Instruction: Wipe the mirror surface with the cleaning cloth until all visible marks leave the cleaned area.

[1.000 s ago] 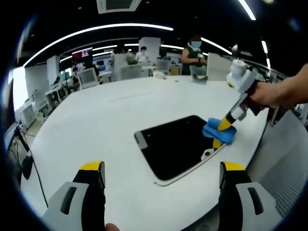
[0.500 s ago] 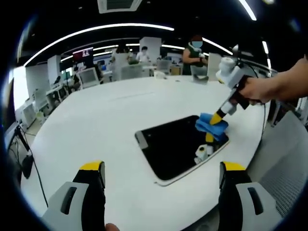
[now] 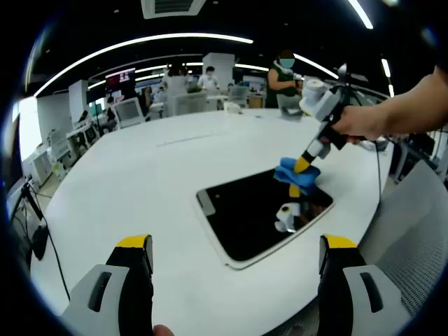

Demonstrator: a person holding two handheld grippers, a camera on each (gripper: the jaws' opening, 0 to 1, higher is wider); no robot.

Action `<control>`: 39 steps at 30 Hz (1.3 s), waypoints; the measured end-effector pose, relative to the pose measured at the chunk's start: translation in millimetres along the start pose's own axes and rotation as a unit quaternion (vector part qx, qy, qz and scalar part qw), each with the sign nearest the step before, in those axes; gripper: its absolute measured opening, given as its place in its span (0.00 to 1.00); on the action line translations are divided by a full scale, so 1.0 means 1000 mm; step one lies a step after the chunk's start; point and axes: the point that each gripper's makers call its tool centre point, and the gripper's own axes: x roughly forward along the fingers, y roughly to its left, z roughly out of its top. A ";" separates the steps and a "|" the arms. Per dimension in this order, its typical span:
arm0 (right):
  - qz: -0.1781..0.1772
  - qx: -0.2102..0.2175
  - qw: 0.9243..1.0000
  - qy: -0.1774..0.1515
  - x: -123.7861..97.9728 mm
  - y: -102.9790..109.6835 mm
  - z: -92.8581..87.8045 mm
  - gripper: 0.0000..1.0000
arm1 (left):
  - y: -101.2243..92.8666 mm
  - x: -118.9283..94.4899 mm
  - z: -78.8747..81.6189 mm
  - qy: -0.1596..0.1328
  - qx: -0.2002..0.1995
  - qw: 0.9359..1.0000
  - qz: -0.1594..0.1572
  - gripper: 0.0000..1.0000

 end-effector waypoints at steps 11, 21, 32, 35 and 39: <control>-0.006 0.000 1.000 -0.003 0.005 -0.005 0.012 0.04 | 0.001 0.000 -0.002 0.005 0.004 1.000 0.001 0.99; -0.007 0.002 1.000 -0.002 0.004 -0.005 0.012 0.04 | 0.002 0.000 -0.002 0.004 0.001 1.000 0.006 0.99; -0.005 -0.005 1.000 -0.014 -0.009 -0.002 0.015 0.04 | 0.003 -0.002 0.000 0.002 0.004 1.000 0.012 0.99; -0.005 -0.007 1.000 -0.022 -0.016 -0.005 0.020 0.04 | 0.003 -0.003 0.000 0.002 0.002 1.000 0.014 0.99; -0.004 0.000 1.000 -0.031 -0.026 -0.012 0.024 0.04 | 0.003 -0.003 -0.001 0.003 0.001 1.000 0.015 0.99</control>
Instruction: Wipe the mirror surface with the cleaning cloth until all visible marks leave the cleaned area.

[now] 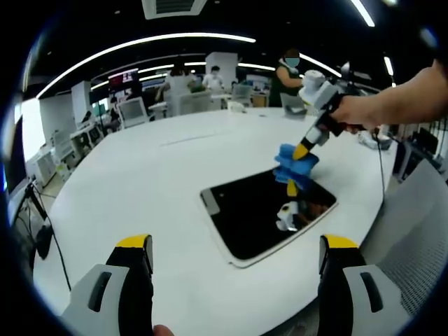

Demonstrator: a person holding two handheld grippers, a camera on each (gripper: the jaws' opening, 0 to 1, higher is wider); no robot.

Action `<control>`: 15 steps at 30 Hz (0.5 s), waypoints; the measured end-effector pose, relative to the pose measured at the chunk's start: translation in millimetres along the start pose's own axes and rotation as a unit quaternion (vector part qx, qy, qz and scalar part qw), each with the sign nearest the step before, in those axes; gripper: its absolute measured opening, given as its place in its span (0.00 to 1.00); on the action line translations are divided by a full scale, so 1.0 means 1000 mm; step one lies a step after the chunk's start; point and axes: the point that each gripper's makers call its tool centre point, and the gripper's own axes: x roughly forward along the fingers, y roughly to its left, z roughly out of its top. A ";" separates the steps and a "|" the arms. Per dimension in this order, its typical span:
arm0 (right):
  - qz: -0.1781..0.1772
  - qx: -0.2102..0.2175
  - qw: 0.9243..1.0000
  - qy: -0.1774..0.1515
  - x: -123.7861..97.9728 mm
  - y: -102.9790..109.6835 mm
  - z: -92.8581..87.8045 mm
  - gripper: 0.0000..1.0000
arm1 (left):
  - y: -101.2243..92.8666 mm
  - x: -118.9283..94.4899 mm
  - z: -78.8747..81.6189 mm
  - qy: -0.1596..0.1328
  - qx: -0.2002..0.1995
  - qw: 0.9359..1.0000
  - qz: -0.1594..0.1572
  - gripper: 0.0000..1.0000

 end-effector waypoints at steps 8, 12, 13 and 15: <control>0.000 0.016 1.000 -0.019 -0.027 -0.020 0.004 0.05 | -0.002 0.000 0.001 0.000 0.002 1.000 -0.001 0.99; -0.002 0.026 0.999 -0.019 -0.035 -0.035 0.000 0.05 | -0.002 0.000 0.001 0.000 0.002 1.000 -0.001 0.99; -0.003 0.027 0.999 -0.020 -0.037 -0.039 -0.001 0.05 | -0.002 0.000 0.001 -0.001 0.001 1.000 -0.001 0.99; -0.006 0.033 0.999 -0.017 -0.038 -0.047 -0.005 0.05 | -0.001 0.001 0.000 0.001 -0.001 1.000 -0.001 0.99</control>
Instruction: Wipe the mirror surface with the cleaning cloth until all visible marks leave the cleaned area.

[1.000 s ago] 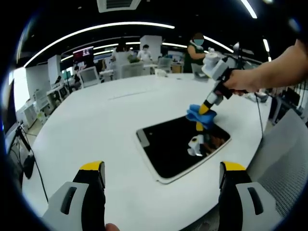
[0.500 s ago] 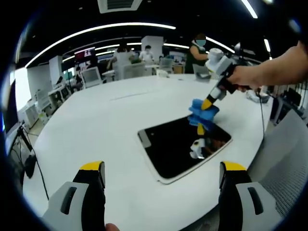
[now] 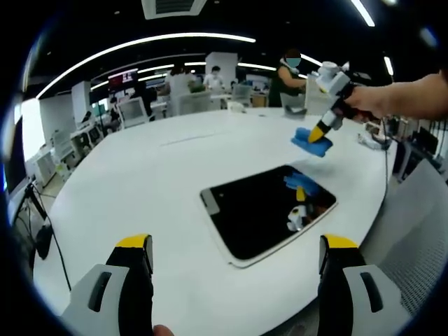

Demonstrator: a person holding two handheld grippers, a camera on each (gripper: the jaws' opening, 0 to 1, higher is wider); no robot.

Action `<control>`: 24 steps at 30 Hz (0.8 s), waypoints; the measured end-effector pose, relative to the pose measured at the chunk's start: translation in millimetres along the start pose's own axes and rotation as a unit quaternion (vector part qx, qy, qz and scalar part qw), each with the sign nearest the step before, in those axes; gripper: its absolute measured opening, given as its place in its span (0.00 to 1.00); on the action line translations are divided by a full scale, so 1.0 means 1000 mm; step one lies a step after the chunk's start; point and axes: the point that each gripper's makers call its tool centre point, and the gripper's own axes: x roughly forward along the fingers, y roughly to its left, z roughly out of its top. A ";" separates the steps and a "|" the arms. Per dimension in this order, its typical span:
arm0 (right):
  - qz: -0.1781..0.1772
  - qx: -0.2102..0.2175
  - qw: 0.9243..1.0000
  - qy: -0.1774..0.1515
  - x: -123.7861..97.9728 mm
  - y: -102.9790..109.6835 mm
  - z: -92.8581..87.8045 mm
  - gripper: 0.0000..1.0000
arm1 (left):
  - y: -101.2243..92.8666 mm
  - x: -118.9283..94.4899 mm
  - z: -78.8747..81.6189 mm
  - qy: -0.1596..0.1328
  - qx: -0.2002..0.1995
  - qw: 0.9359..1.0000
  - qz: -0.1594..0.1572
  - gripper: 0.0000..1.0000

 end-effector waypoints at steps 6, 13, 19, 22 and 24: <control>-0.011 0.006 1.000 0.020 0.003 -0.019 -0.018 0.05 | 0.001 -0.002 0.000 0.001 -0.001 1.000 0.004 0.99; -0.020 0.003 0.999 0.042 0.013 -0.031 -0.036 0.05 | 0.004 -0.003 0.000 0.002 0.003 1.000 0.009 0.99; -0.026 -0.007 0.998 0.056 0.021 -0.033 -0.051 0.05 | 0.006 -0.003 -0.002 0.001 -0.001 1.000 0.010 0.99; -0.032 -0.009 0.998 0.060 0.025 -0.037 -0.057 0.06 | 0.005 -0.003 -0.001 0.000 0.002 1.000 0.009 0.99; -0.034 -0.007 0.997 0.063 0.025 -0.038 -0.062 0.06 | 0.004 -0.002 -0.001 0.000 0.004 1.000 0.008 0.99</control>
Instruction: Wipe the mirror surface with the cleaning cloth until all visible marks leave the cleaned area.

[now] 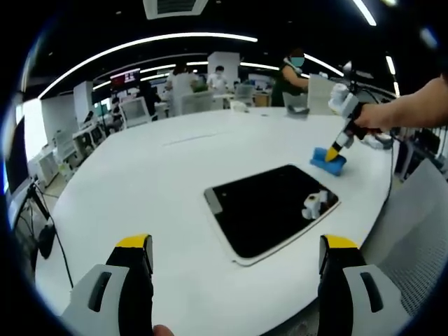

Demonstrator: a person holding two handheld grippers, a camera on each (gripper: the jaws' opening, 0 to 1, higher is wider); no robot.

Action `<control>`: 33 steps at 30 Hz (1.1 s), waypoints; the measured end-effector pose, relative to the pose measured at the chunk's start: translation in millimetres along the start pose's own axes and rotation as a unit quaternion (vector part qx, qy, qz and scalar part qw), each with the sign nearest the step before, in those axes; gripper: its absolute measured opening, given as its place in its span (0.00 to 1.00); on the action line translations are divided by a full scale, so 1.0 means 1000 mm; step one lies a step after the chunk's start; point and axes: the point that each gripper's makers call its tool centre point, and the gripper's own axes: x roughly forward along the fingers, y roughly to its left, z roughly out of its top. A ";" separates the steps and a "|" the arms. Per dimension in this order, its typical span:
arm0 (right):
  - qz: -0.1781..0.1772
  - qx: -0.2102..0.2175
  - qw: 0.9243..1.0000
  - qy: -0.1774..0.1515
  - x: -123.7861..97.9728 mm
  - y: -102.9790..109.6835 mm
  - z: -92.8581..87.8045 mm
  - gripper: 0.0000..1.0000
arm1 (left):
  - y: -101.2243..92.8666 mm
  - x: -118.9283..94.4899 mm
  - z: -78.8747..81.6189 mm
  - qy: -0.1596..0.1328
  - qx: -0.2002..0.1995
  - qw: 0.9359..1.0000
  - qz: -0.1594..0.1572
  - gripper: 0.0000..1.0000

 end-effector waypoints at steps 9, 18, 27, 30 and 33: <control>-0.011 -0.012 1.000 0.004 0.002 0.001 -0.007 0.07 | 0.000 0.000 0.001 -0.002 0.003 1.000 -0.004 0.99; -0.013 -0.019 1.000 0.006 0.000 -0.001 -0.007 0.07 | -0.001 0.001 0.002 -0.005 0.002 1.000 -0.007 0.99; -0.003 -0.040 0.999 0.017 0.000 0.000 -0.007 0.07 | -0.001 0.001 0.000 -0.001 -0.002 1.000 -0.006 0.99; -0.006 -0.032 0.999 0.023 0.000 -0.001 -0.006 0.07 | -0.001 0.000 0.000 -0.002 -0.009 1.000 -0.002 0.99; -0.006 -0.059 0.998 0.026 0.003 -0.002 -0.004 0.07 | 0.000 0.000 0.000 -0.003 -0.010 1.000 -0.001 0.99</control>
